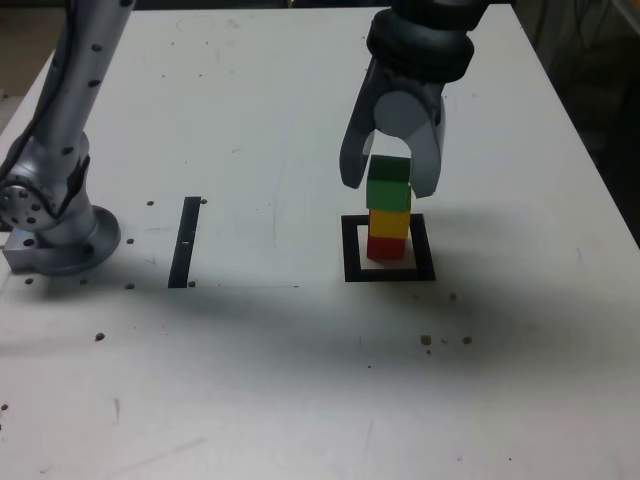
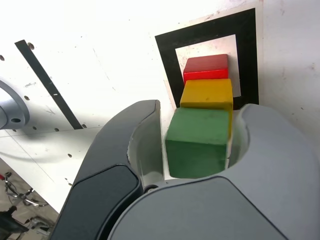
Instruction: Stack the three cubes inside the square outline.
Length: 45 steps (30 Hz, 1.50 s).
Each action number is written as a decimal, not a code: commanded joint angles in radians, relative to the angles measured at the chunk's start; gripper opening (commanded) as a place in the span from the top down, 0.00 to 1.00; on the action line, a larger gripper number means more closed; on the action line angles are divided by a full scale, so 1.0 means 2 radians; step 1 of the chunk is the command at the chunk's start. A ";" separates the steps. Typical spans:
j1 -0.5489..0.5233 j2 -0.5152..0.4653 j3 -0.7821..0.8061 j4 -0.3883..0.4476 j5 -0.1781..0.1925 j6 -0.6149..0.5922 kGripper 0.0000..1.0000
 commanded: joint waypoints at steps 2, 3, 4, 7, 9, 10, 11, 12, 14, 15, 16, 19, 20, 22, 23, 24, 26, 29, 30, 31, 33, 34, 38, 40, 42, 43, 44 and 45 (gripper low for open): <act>-0.001 0.003 -0.002 0.005 0.000 0.000 0.01; -0.001 0.003 -0.002 0.005 0.001 0.000 0.01; -0.001 0.003 -0.002 0.005 0.001 0.000 0.01; -0.001 0.002 -0.001 0.004 0.001 0.000 0.01; -0.001 0.000 0.000 0.004 0.003 0.000 0.01; -0.001 -0.002 0.001 0.004 0.004 0.000 0.01; -0.001 -0.005 0.002 0.004 0.006 0.000 0.01; -0.001 -0.008 0.004 0.004 0.008 0.000 0.01; -0.001 -0.017 0.009 0.004 0.013 0.000 0.01; -0.001 -0.022 0.011 0.004 0.015 0.000 0.01; -0.001 -0.028 0.014 0.004 0.017 0.000 0.01; -0.001 -0.047 0.025 0.004 0.024 -0.001 0.01; -0.001 -0.054 0.029 0.004 0.026 -0.001 0.01; -0.001 -0.069 0.040 0.003 0.030 -0.001 0.01; -0.001 -0.077 0.047 0.003 0.032 -0.002 0.01; -0.001 -0.085 0.056 0.003 0.034 -0.003 0.01; -0.001 -0.102 0.077 0.002 0.038 -0.006 0.01; -0.001 -0.129 0.114 -0.003 0.043 -0.012 0.01; -0.001 -0.138 0.127 -0.006 0.045 -0.014 0.01; -0.001 -0.147 0.140 -0.009 0.046 -0.017 0.01; 0.000 -0.165 0.165 -0.015 0.047 -0.021 0.01; 0.000 -0.173 0.177 -0.018 0.047 -0.023 0.01; 0.003 -0.206 0.228 -0.029 0.045 -0.029 0.01; 0.005 -0.219 0.251 -0.035 0.044 -0.029 0.01; 0.009 -0.232 0.273 -0.042 0.043 -0.029 0.01; 0.011 -0.239 0.284 -0.046 0.042 -0.030 0.01; 0.013 -0.245 0.296 -0.049 0.042 -0.030 0.01; 0.016 -0.250 0.307 -0.052 0.043 -0.030 0.01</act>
